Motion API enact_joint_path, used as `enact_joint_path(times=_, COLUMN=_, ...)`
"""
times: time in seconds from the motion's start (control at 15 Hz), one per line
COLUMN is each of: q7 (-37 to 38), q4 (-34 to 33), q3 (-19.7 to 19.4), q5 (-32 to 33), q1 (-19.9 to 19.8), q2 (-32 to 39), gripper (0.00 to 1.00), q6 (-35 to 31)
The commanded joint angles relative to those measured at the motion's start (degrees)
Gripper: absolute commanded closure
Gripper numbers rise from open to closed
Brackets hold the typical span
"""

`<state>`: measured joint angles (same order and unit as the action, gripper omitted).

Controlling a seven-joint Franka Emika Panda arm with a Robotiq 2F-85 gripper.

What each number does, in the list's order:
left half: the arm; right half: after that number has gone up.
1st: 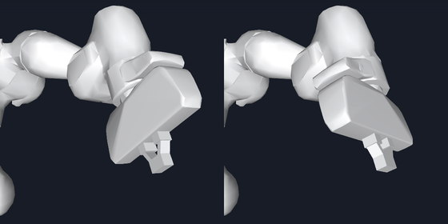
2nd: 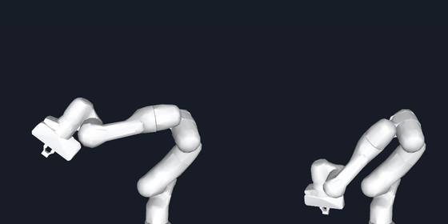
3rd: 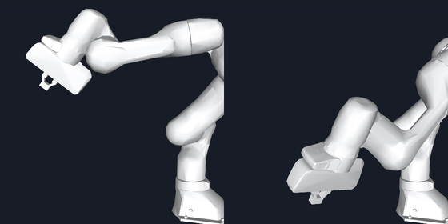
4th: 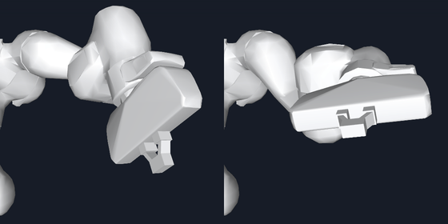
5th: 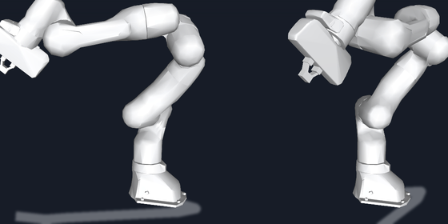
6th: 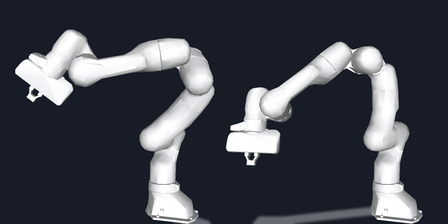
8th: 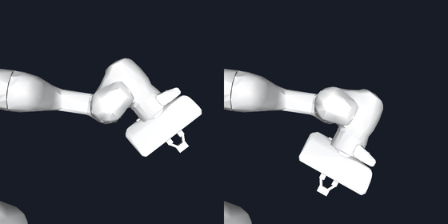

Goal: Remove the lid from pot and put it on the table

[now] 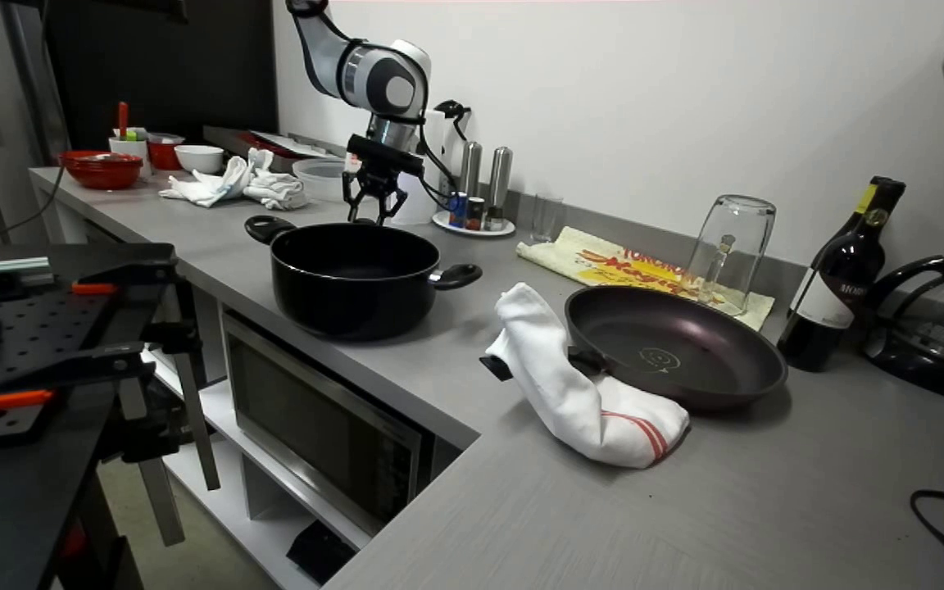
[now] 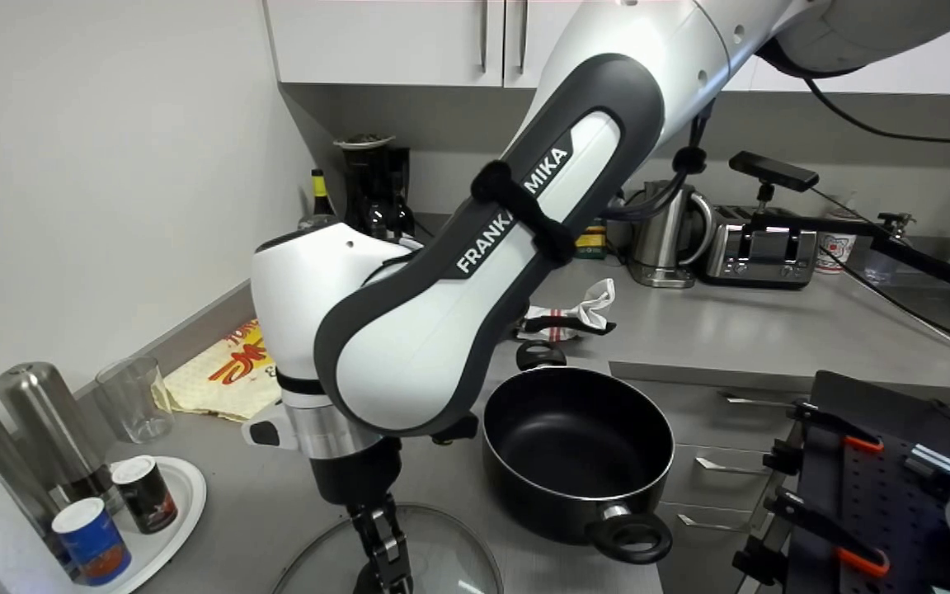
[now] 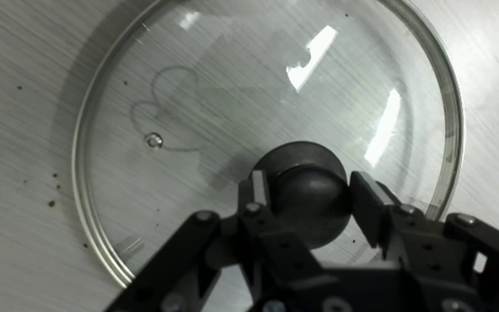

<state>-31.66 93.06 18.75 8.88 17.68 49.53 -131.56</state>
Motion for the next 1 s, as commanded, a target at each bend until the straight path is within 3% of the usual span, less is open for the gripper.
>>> enact_joint_path(times=0.0, q7=-0.9, q4=-2.4, q3=0.3, q5=1.0, q1=0.3, q2=1.5, gripper=0.76, q6=2.5)
enact_joint_path(times=0.2, q7=-0.8, q4=-2.4, q3=0.3, q5=1.1, q1=0.4, q2=1.5, gripper=0.76, q6=2.7)
enact_joint_path(times=0.27, q7=-0.8, q4=-2.4, q3=0.3, q5=1.2, q1=0.4, q2=1.5, gripper=0.53, q6=2.7)
enact_joint_path(times=0.33, q7=-0.8, q4=-2.4, q3=0.3, q5=1.2, q1=0.4, q2=1.5, gripper=0.46, q6=2.7)
enact_joint_path(times=0.4, q7=-0.8, q4=-2.4, q3=0.3, q5=1.2, q1=0.4, q2=1.5, gripper=0.31, q6=2.7)
enact_joint_path(times=0.53, q7=-0.8, q4=-2.4, q3=0.3, q5=1.1, q1=0.4, q2=1.6, gripper=0.31, q6=3.0)
enact_joint_path(times=0.73, q7=-0.7, q4=-2.6, q3=0.3, q5=1.1, q1=0.4, q2=1.8, gripper=0.2, q6=3.4)
enact_joint_path(times=0.8, q7=-0.7, q4=-2.7, q3=0.3, q5=1.1, q1=0.5, q2=1.9, gripper=0.22, q6=3.5)
enact_joint_path(times=0.93, q7=-0.6, q4=-2.5, q3=0.3, q5=1.2, q1=0.5, q2=1.7, gripper=0.05, q6=3.6)
